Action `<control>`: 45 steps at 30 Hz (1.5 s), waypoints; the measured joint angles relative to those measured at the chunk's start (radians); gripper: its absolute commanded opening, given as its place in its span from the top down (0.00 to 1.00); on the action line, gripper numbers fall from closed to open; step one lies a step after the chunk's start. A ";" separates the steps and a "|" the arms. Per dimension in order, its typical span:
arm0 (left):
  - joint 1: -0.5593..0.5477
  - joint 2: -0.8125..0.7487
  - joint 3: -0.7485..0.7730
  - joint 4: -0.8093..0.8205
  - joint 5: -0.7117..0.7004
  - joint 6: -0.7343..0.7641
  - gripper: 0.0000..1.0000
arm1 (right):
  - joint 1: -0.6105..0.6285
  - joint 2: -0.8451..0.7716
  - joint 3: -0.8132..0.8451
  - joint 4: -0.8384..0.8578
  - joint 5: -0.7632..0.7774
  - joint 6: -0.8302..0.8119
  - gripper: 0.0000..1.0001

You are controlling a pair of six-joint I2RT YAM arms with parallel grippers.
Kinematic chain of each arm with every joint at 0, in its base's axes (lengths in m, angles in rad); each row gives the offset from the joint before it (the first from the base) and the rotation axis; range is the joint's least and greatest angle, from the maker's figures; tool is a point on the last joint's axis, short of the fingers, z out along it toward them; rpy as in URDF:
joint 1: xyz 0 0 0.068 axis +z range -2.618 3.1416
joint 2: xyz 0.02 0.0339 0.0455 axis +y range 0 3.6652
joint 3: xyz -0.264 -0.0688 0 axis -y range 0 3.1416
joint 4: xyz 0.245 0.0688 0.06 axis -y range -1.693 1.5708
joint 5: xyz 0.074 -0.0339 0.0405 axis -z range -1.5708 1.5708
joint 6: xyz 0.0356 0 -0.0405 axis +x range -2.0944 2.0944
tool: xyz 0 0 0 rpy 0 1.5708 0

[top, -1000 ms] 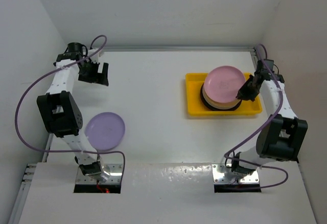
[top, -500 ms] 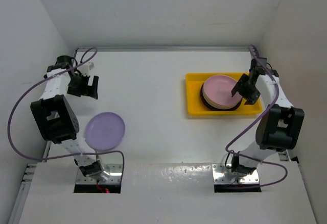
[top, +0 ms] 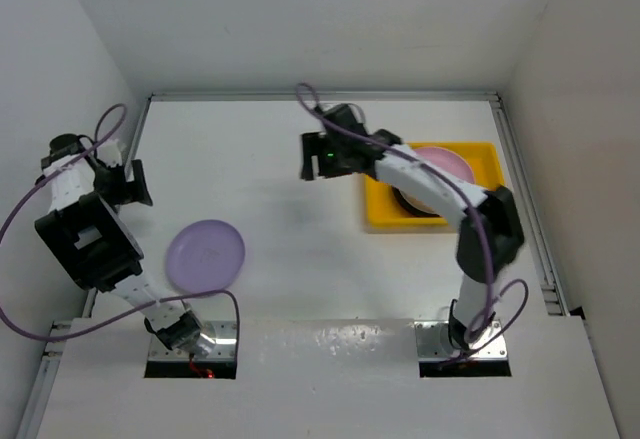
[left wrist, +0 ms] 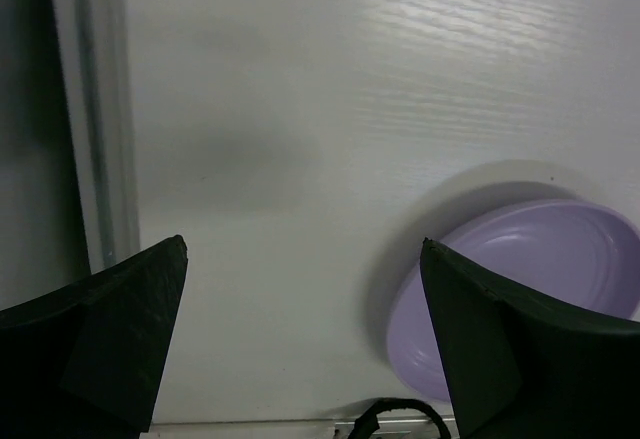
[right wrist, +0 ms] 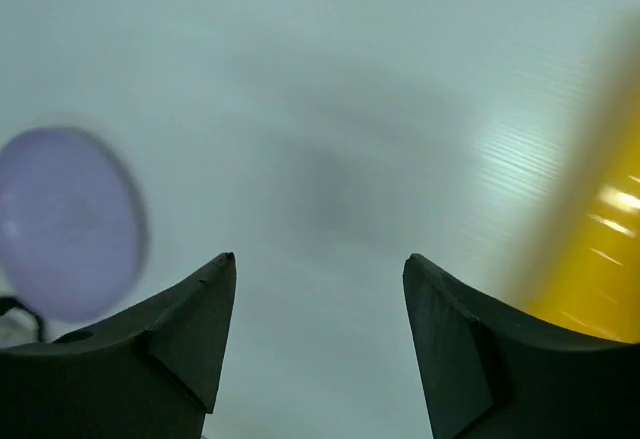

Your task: Place the plates into the plastic bin on the countertop

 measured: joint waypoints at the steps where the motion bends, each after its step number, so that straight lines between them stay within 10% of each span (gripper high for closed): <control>1: 0.030 -0.006 -0.005 0.002 0.004 -0.005 0.01 | 0.049 0.066 0.049 0.024 -0.029 0.012 0.34; 12: 0.137 -0.096 -0.060 0.024 0.047 0.006 0.01 | 0.357 0.643 0.386 0.158 -0.201 0.133 0.45; 20: 0.138 -0.096 -0.080 0.024 0.092 0.029 0.01 | 0.397 0.668 0.395 0.173 -0.180 0.154 0.97; 27: 0.140 -0.096 -0.087 0.024 0.117 0.035 0.01 | 0.391 0.551 0.229 0.183 -0.042 0.201 1.00; 39: 0.147 -0.097 -0.087 0.024 0.144 0.045 0.01 | -0.288 -0.306 -0.250 0.122 0.103 0.230 1.00; 45: 0.152 -0.095 -0.084 0.024 0.165 0.040 0.03 | -0.554 -0.421 -0.325 -0.027 0.135 0.203 1.00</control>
